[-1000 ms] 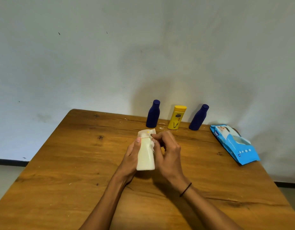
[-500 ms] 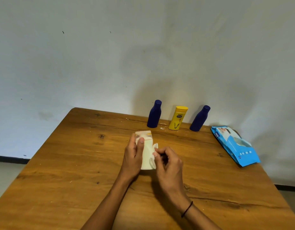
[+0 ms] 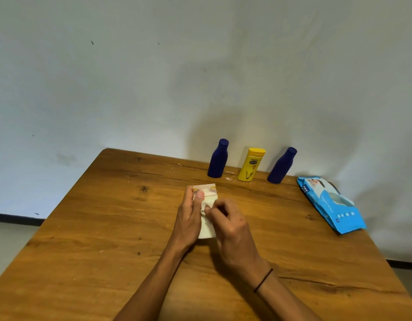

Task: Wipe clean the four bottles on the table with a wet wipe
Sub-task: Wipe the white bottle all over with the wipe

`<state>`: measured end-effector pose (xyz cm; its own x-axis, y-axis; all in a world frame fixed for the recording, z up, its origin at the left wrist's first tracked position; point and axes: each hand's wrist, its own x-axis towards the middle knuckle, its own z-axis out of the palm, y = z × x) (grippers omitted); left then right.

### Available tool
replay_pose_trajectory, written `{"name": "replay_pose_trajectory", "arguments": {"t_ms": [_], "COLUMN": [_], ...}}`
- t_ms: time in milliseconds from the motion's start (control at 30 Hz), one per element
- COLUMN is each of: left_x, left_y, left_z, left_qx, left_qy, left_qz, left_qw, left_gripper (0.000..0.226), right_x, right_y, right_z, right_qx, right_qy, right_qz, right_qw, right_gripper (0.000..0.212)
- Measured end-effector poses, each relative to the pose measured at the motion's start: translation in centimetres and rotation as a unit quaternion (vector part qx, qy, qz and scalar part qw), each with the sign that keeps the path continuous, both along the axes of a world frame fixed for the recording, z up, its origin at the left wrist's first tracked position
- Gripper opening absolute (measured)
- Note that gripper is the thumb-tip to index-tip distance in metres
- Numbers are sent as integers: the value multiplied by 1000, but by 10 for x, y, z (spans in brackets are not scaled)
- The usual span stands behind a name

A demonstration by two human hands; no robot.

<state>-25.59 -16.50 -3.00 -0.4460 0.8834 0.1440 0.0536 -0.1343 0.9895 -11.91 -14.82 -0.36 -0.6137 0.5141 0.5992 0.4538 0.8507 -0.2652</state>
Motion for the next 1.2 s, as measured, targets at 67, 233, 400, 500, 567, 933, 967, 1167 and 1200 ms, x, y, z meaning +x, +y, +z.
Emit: {"name": "replay_pose_trajectory", "arguments": {"t_ms": [67,233,400,500,567,933,967,1167,1200], "left_x": [-1,-3,-4,2,2,-5,-5,-13,-15], "left_y": [1,3,3,1,0,-3,0,4,3], "left_z": [-1,-3,-3,0,2,-3,-4,-3,-3], "left_qx": [4,1,-10,-24,-21,-30,-34,15,15], "left_qy": [5,-24,-37,-30,-46,-246,-237,-293,-301], "left_qz": [2,0,-60,-96,-102,-154,-147,-100,-98], "left_qw": [1000,1000,997,995,994,957,960,951,948], "left_gripper": [37,37,47,23,13,91,93,56,57], "right_x": [8,24,20,10,0,-14,-13,4,9], "right_y": [-7,-16,-1,14,22,19,18,-6,-11], "right_z": [-9,-16,-10,4,11,11,11,7,5], "right_qx": [0,18,-21,-14,-18,-163,-164,-142,-133], "right_qy": [-31,-102,-46,9,32,128,126,37,22], "right_qz": [6,30,34,17,-3,-25,-20,63,81], "right_qw": [1000,994,998,1000,999,978,978,987,988], "right_gripper": [30,40,26,24,22,9,9,8,8]}}
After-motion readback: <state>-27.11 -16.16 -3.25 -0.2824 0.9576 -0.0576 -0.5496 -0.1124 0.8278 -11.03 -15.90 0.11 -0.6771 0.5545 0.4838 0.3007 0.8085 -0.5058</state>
